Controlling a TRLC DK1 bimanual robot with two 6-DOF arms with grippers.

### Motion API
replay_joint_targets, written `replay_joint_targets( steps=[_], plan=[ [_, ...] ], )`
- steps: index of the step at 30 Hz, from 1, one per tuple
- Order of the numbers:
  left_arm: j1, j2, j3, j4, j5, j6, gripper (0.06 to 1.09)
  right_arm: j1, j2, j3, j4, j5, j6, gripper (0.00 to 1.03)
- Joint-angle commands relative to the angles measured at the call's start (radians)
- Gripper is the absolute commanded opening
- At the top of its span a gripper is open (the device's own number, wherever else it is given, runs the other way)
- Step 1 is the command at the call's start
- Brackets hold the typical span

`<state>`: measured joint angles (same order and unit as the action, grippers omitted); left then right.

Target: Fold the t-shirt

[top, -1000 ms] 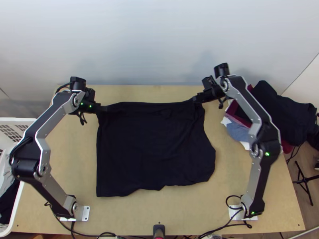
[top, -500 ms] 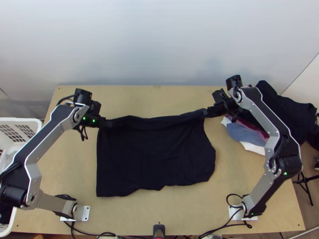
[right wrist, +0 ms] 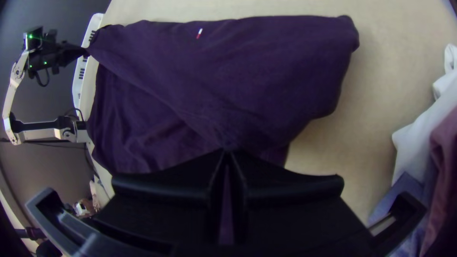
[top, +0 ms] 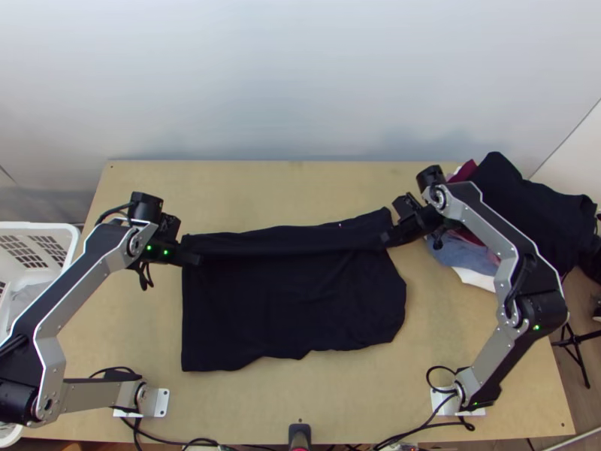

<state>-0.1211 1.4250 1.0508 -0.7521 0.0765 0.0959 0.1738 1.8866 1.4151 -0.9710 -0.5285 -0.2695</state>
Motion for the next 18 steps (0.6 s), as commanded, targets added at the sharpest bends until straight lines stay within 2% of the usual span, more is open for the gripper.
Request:
replay_joint_targets(
  steps=[1,3,4,6,8,9,10,11,12,16,18],
  plan=[
    [0.011,-0.023,-0.061,0.025,-0.015,0.021,0.1,0.003,0.063,-0.022,0.0,-0.001,-0.027,0.12],
    [0.012,-0.02,-0.066,0.04,-0.026,0.021,0.1,0.003,0.08,-0.021,0.002,-0.001,-0.028,0.19],
    [0.011,-0.018,-0.071,0.054,-0.037,0.021,0.12,0.003,0.085,-0.021,0.0,-0.001,-0.028,0.29],
    [0.012,-0.018,-0.075,0.059,-0.04,0.018,0.29,0.003,0.082,-0.022,-0.003,0.001,-0.03,0.58],
    [0.012,-0.032,-0.081,0.068,-0.04,0.007,0.33,0.003,0.062,-0.021,-0.006,0.001,-0.03,0.84],
    [0.014,-0.051,-0.087,0.086,-0.04,0.001,0.47,-0.002,0.049,-0.019,-0.008,-0.001,-0.03,0.91],
    [0.02,-0.064,-0.089,0.1,-0.043,-0.002,0.7,-0.003,0.039,-0.019,-0.008,-0.001,-0.03,0.96],
    [0.035,-0.081,-0.087,0.108,-0.043,-0.004,1.0,-0.007,0.026,-0.016,-0.008,-0.001,-0.033,0.99],
    [0.052,-0.097,-0.083,0.117,-0.043,-0.004,1.04,-0.011,0.009,-0.016,-0.011,-0.001,-0.039,0.99],
    [0.117,-0.15,-0.048,0.103,-0.041,0.01,1.04,-0.026,-0.046,-0.018,-0.043,0.001,-0.069,0.99],
    [0.104,-0.193,-0.032,0.05,-0.029,0.048,1.03,-0.034,-0.069,-0.028,-0.084,0.002,-0.082,0.99]
  ],
)
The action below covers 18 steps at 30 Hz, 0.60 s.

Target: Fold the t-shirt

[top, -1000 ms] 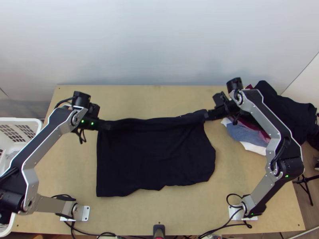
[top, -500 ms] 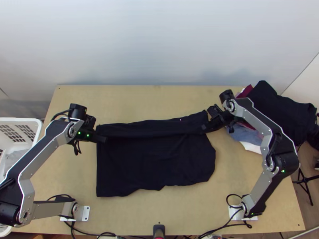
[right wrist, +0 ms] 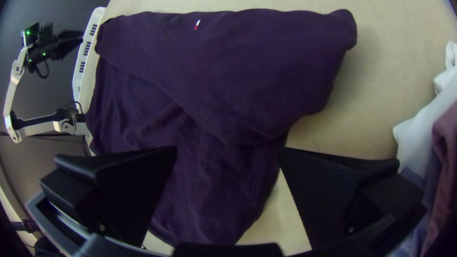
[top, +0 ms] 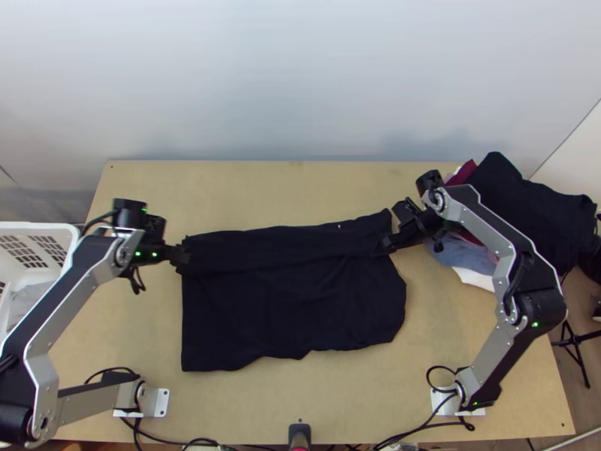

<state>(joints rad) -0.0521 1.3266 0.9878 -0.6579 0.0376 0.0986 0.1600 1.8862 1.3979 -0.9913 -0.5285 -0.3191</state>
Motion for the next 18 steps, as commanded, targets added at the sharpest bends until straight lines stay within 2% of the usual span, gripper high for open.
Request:
replay_joint_targets(
  steps=[1,5,10,15,18],
  plan=[
    [-0.003,-0.112,0.037,-0.091,0.024,0.059,1.02,-0.025,-0.085,-0.025,-0.078,0.002,-0.032,0.99],
    [-0.249,-0.19,0.046,-0.275,0.022,0.043,1.01,-0.03,-0.197,-0.12,-0.106,0.012,-0.049,0.99],
    [-0.511,-0.291,-0.041,-0.388,0.016,0.01,1.02,-0.047,-0.329,-0.211,-0.184,0.019,-0.098,0.99],
    [-0.562,-0.337,-0.124,-0.44,0.013,0.098,1.02,-0.01,-0.386,-0.329,-0.237,0.039,-0.156,0.98],
    [-0.601,-0.357,-0.129,-0.476,0.016,0.105,1.02,0.024,-0.415,-0.401,-0.253,0.039,-0.172,0.98]
  ],
)
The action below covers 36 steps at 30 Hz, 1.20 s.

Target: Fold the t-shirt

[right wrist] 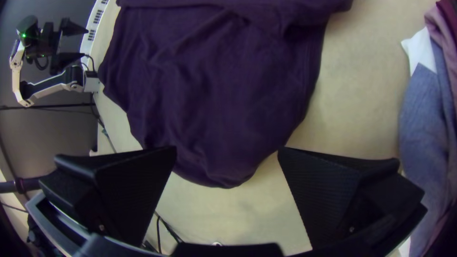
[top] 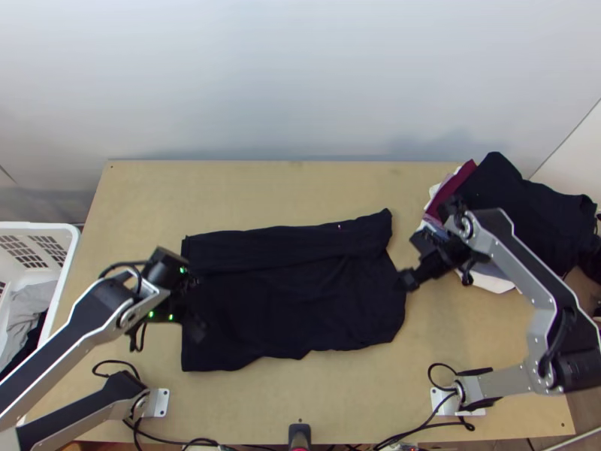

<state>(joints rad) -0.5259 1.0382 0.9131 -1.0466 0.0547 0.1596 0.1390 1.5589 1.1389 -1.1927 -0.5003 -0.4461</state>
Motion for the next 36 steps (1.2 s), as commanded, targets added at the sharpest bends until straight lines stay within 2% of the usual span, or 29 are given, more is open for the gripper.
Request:
replay_joint_targets(
  steps=[1,5,12,15,20,24,36],
  plan=[
    [-0.167,-0.072,-0.056,-0.098,-0.001,0.035,1.02,0.065,-0.094,-0.166,-0.05,0.011,-0.045,0.98],
    [-0.307,-0.07,-0.074,-0.099,-0.003,-0.017,1.02,0.149,-0.092,-0.246,-0.022,0.011,-0.032,0.98],
    [-0.395,-0.064,-0.145,-0.078,-0.021,0.006,1.02,0.229,-0.066,-0.268,0.015,0.011,0.003,0.98],
    [-0.408,-0.063,-0.161,-0.061,-0.023,0.015,1.02,0.232,-0.06,-0.261,0.025,0.011,0.009,0.98],
    [-0.408,-0.018,-0.186,0.01,-0.093,0.052,1.02,0.228,-0.028,-0.249,0.054,0.012,0.03,0.96],
    [-0.408,-0.017,-0.187,0.016,-0.125,0.07,1.02,0.218,-0.057,-0.225,0.051,0.069,0.037,0.96],
    [-0.436,-0.02,-0.218,0.043,-0.138,0.083,1.02,0.243,-0.106,-0.254,0.005,0.14,0.066,0.96]
  ],
)
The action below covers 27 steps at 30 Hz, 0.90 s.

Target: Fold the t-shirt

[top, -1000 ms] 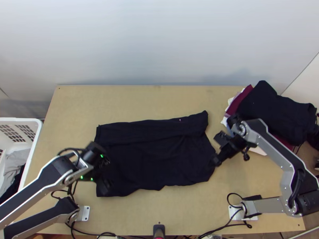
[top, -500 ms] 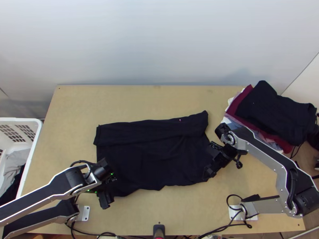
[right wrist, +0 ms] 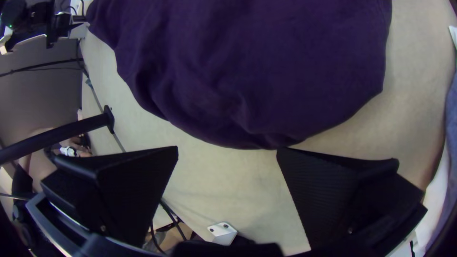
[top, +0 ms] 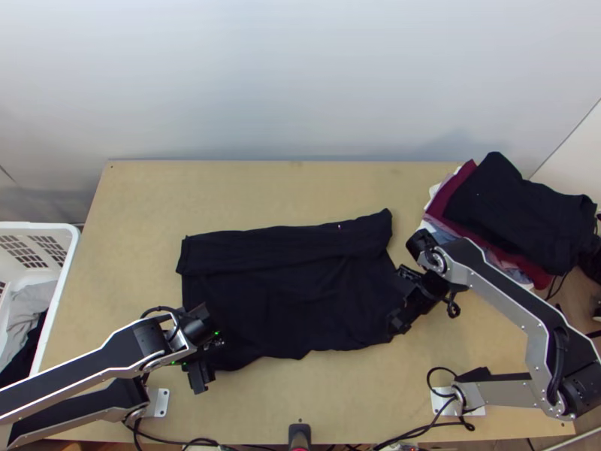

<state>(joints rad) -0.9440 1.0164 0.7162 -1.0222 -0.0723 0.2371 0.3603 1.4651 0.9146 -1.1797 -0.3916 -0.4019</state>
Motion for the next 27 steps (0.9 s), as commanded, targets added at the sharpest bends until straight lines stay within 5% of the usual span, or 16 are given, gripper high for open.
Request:
replay_joint_targets(
  steps=[1,13,27],
  plan=[
    [-0.019,0.002,-0.027,0.024,-0.014,0.005,1.02,0.025,-0.014,-0.036,-0.006,0.039,0.029,0.96],
    [-0.035,0.001,-0.072,0.079,-0.052,0.01,1.02,0.112,0.001,-0.088,0.12,0.063,0.13,0.92],
    [-0.038,0.004,-0.112,0.114,-0.06,0.024,0.97,0.215,0.021,-0.123,0.226,0.111,0.218,0.69]
  ],
)
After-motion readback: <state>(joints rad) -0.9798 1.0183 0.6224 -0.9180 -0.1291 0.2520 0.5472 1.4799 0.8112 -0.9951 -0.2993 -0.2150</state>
